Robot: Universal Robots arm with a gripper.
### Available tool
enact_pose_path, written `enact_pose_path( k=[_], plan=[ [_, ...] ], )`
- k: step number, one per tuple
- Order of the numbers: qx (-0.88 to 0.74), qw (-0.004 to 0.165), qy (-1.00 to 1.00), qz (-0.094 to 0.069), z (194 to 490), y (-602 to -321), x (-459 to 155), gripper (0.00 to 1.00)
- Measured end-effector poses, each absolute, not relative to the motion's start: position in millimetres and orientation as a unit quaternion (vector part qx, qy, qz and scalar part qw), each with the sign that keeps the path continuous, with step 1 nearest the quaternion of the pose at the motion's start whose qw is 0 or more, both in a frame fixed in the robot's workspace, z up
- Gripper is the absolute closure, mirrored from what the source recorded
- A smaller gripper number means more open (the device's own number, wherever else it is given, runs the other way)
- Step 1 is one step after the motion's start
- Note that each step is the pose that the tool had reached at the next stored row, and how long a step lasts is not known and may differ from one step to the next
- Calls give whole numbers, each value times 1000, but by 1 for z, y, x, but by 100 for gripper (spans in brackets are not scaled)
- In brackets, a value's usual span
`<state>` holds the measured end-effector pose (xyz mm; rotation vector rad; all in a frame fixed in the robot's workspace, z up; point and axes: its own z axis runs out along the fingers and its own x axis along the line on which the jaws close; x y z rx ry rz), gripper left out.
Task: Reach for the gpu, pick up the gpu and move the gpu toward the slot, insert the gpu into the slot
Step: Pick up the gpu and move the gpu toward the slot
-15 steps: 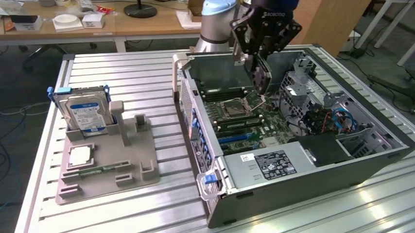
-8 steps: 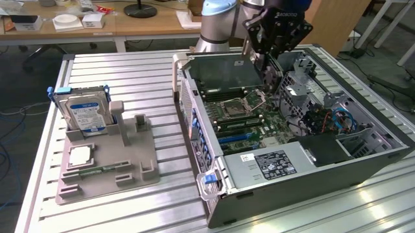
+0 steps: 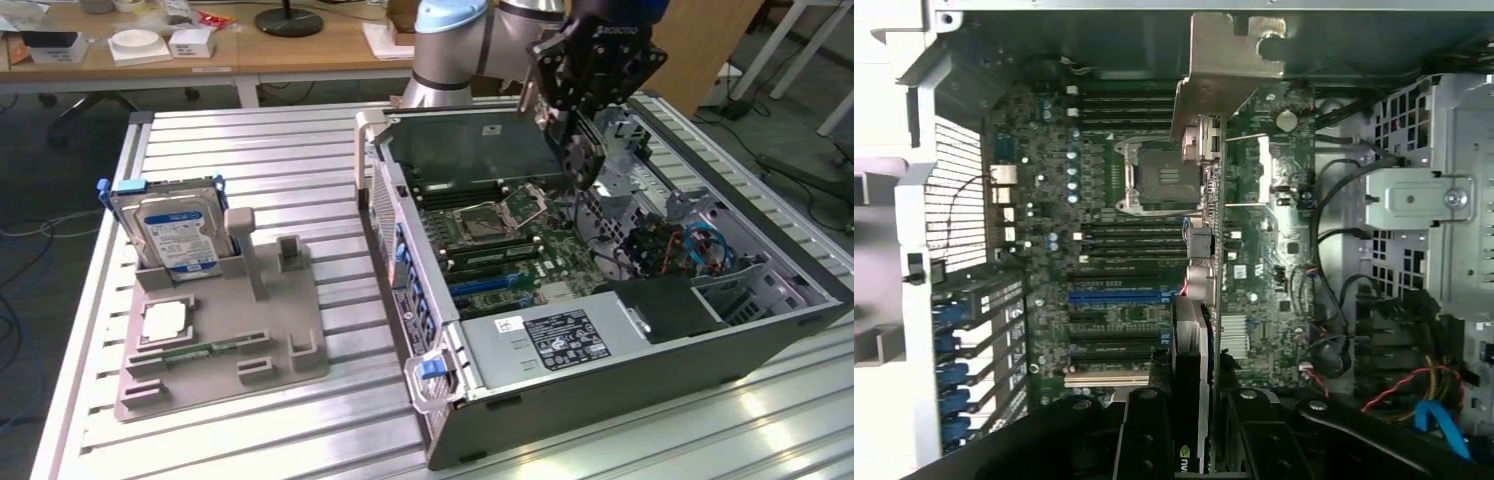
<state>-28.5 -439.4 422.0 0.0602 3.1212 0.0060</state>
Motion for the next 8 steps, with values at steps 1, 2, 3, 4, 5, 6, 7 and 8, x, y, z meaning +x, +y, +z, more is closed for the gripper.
enact_pose_path(
  k=[1, 2, 3, 4, 5, 6, 7, 8],
  plan=[
    [19, 10, 1000, 2, 422, -439, -25, 73],
    [19, 10, 1000, 2, 422, -439, -21, 73],
    [19, 10, 1000, 2, 422, -439, -18, 73],
    [19, 10, 1000, 2, 422, -439, -14, 73],
    [19, 10, 1000, 2, 422, -439, -10, 73],
    [19, 10, 1000, 2, 422, -439, -8, 73],
    [19, 10, 1000, 2, 422, -439, -8, 73],
    [19, 10, 1000, 2, 422, -439, -8, 73]
  ],
)
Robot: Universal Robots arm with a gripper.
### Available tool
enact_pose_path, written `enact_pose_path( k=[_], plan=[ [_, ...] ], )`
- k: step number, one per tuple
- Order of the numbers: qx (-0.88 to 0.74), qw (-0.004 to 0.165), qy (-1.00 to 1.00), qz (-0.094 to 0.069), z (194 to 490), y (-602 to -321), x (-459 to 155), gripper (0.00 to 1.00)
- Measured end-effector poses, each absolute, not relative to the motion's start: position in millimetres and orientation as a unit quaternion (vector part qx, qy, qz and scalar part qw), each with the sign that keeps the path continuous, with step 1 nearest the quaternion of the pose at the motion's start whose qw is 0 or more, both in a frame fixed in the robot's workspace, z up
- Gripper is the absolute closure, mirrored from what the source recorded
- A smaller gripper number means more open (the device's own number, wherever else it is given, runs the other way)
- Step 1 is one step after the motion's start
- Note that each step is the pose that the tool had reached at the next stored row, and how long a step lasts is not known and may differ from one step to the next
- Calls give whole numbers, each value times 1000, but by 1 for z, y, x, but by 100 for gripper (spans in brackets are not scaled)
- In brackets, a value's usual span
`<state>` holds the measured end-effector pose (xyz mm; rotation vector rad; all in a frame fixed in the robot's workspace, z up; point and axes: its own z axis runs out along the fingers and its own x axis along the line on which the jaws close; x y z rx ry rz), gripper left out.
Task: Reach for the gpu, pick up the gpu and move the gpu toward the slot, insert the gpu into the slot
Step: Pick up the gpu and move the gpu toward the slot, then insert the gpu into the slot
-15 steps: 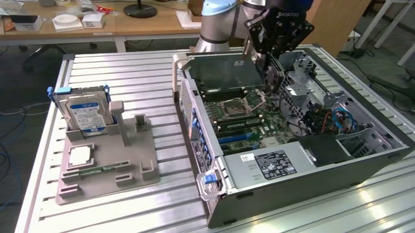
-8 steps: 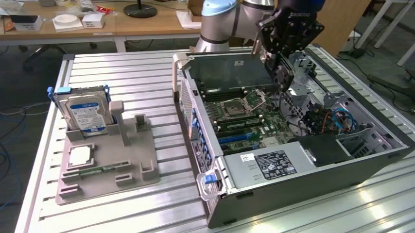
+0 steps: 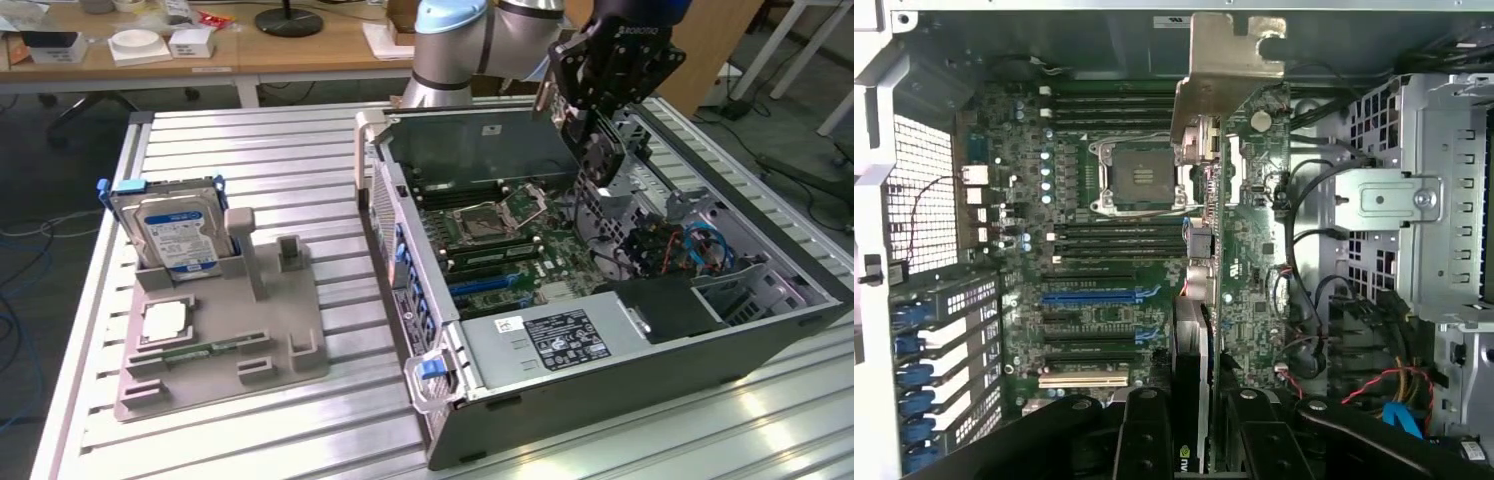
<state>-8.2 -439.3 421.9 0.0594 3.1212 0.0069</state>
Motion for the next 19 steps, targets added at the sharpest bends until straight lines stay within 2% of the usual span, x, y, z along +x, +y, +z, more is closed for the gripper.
enact_pose_path(
  k=[19],
  plan=[
    [-13, 10, 1000, 5, 422, -439, -8, 73]
  ],
)
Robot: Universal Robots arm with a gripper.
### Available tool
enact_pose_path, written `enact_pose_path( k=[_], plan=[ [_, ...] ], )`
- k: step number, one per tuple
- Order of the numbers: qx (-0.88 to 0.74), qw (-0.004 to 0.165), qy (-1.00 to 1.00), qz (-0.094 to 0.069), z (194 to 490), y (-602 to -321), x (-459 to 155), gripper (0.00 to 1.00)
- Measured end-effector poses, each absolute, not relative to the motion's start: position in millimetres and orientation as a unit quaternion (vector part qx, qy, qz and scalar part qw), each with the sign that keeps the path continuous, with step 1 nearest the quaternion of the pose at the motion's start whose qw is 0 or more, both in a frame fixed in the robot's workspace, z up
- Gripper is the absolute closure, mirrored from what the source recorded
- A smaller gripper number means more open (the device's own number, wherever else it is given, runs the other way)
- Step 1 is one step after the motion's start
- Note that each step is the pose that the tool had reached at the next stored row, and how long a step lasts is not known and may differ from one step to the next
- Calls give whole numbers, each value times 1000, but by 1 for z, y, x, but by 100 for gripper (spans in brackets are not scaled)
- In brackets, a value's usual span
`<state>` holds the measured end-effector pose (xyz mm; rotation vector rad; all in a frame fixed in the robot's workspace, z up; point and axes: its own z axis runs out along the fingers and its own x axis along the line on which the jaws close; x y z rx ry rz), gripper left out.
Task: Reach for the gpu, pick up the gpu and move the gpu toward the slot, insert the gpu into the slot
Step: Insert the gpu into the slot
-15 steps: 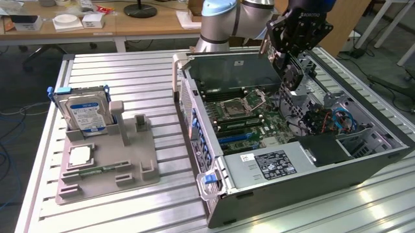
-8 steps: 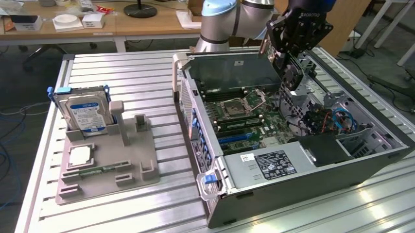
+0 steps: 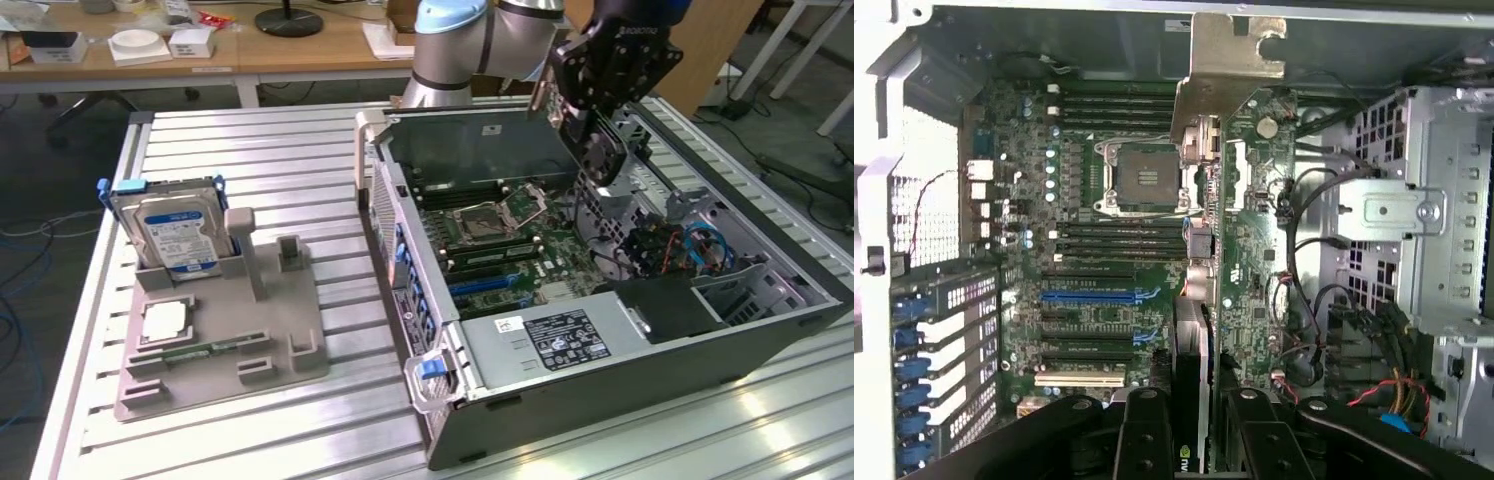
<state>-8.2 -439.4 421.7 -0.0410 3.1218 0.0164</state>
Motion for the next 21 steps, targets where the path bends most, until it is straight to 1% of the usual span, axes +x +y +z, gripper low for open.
enact_pose_path(
  k=[21],
  plan=[
    [-193, 9, 981, 7, 422, -439, -8, 73]
  ],
)
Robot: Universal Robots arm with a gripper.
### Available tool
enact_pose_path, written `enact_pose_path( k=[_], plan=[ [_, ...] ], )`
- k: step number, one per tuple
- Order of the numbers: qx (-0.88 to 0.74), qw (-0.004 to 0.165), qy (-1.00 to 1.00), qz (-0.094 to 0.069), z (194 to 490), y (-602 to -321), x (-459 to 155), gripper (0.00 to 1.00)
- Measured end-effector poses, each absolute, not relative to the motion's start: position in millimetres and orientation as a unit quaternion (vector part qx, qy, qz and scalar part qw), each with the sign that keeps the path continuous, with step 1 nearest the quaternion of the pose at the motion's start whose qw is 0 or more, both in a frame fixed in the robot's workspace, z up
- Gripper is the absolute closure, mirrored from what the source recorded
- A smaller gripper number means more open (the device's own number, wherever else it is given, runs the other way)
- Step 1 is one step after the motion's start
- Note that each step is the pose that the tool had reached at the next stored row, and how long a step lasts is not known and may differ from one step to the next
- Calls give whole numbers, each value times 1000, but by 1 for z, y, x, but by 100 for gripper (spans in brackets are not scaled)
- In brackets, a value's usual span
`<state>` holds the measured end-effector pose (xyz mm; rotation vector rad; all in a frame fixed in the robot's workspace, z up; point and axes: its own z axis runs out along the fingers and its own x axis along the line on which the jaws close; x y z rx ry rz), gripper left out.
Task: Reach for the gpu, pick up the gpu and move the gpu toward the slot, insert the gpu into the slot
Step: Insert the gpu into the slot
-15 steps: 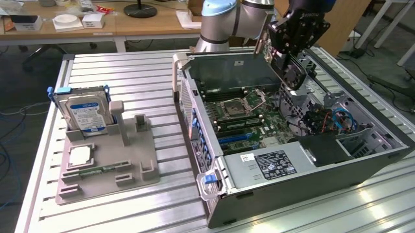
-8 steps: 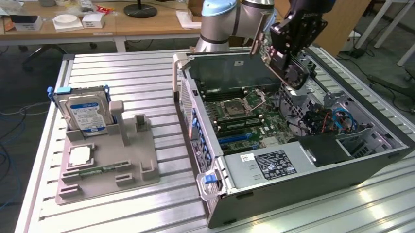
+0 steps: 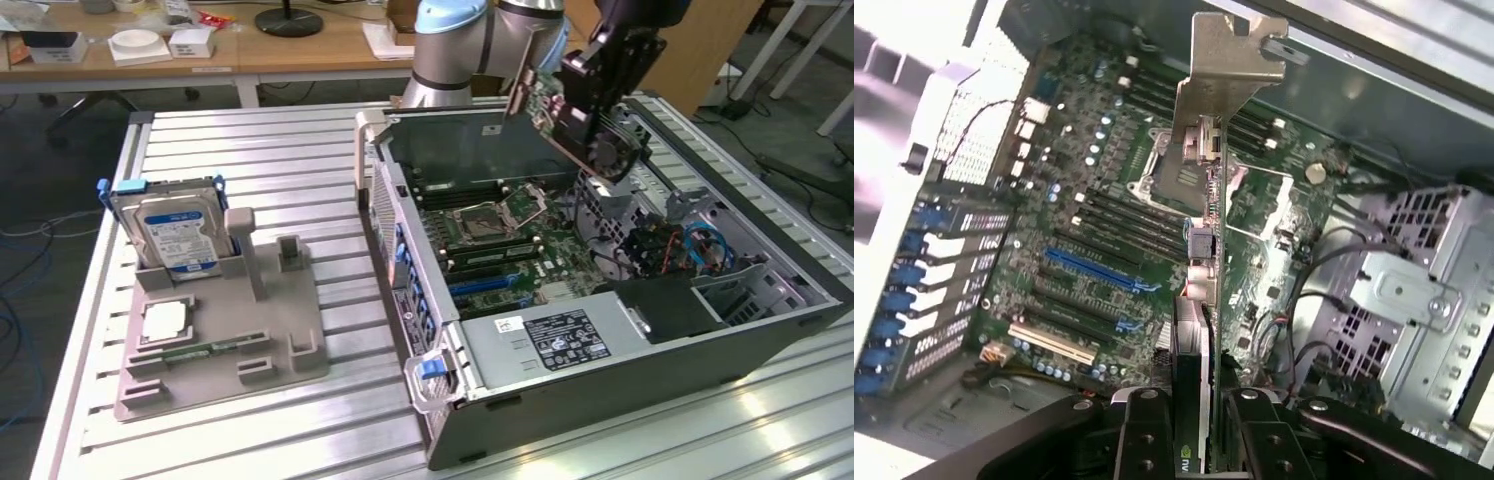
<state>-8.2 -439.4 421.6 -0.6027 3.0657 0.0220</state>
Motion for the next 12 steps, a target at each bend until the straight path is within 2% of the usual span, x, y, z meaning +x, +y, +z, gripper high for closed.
enact_pose_path(
  k=[12],
  plan=[
    [-299, 8, 954, 8, 421, -439, -8, 73]
  ],
)
